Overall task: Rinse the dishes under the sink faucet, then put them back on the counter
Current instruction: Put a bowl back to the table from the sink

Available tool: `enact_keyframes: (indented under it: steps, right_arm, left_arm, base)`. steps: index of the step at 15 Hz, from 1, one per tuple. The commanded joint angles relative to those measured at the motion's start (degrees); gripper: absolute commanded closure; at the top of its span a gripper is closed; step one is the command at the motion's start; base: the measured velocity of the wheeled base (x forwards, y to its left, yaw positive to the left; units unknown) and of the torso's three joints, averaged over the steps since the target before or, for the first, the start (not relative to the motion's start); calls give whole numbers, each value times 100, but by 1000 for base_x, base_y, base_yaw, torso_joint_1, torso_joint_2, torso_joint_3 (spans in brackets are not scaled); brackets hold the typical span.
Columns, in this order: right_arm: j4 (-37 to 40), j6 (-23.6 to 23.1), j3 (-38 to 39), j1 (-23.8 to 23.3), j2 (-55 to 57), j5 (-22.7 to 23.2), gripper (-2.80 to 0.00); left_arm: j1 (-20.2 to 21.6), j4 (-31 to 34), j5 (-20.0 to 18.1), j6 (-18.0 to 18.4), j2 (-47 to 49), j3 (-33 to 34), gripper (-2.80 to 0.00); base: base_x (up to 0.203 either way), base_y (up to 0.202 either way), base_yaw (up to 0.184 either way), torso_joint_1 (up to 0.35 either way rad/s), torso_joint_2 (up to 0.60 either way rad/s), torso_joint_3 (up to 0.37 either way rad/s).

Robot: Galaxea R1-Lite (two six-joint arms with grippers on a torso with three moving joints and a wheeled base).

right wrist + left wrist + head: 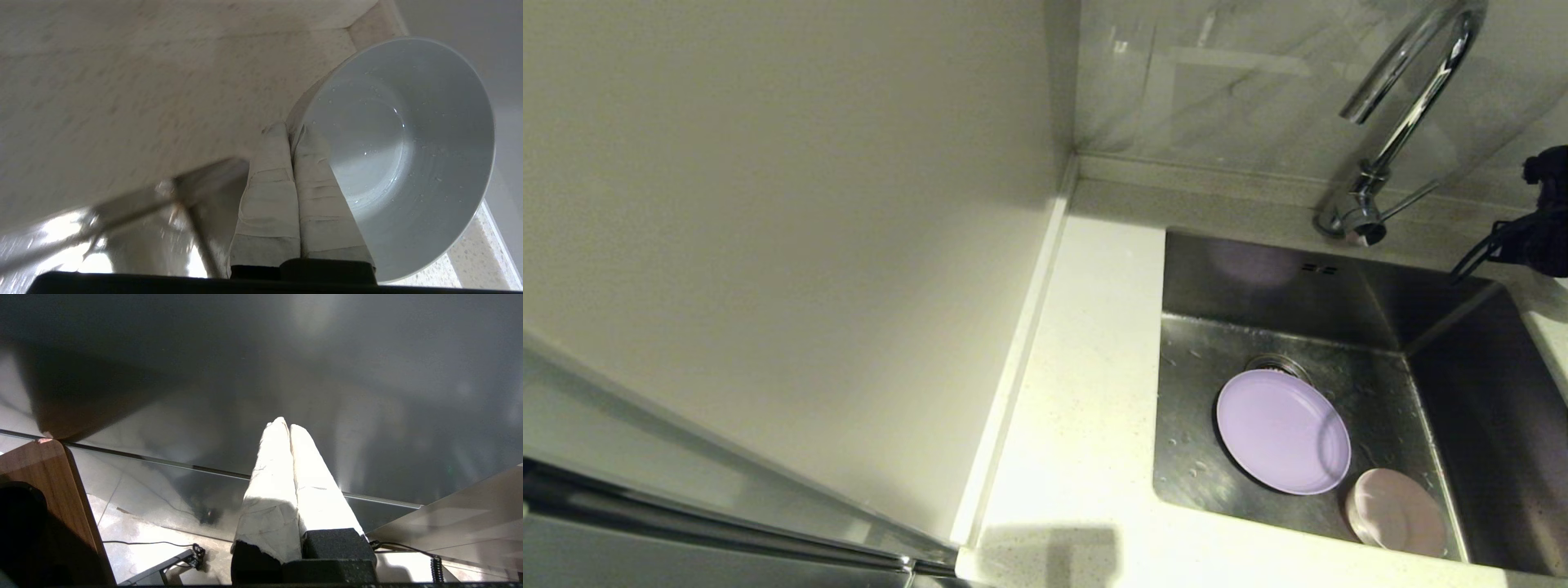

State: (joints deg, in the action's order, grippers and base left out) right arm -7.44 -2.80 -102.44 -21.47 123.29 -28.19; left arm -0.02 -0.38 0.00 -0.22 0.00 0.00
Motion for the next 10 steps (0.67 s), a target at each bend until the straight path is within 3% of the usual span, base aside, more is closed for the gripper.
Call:
enact_keyframes:
  steps: [1, 10]
  right_arm:
    - [-8, -1, -249, -2, 216, -88, 0]
    - [-15, 17, -481, -123, 498, -398, 0]
  left_arm:
    - [2, 2, 0, -4, 0, 18, 0]
    - [0, -4, 0, -4, 0, 18, 0]
  base:
    - [0, 0, 0, 0, 0, 0]
    - [0, 0, 0, 0, 0, 0]
